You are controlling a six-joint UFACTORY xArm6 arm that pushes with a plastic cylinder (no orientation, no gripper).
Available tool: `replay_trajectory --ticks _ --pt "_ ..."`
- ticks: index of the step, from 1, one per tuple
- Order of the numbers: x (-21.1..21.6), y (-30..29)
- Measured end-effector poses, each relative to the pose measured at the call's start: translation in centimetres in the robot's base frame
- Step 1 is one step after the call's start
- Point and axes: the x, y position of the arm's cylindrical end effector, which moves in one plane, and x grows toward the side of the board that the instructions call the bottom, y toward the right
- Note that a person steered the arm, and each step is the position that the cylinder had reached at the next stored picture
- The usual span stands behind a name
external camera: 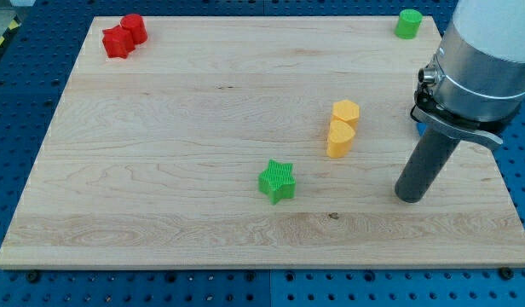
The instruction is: Move green star towards center
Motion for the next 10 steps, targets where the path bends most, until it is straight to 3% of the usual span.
replay_trajectory --ticks 8,9,10 --pt "3.1 0.0" --pt "5.1 -0.6" --pt "5.7 -5.1"
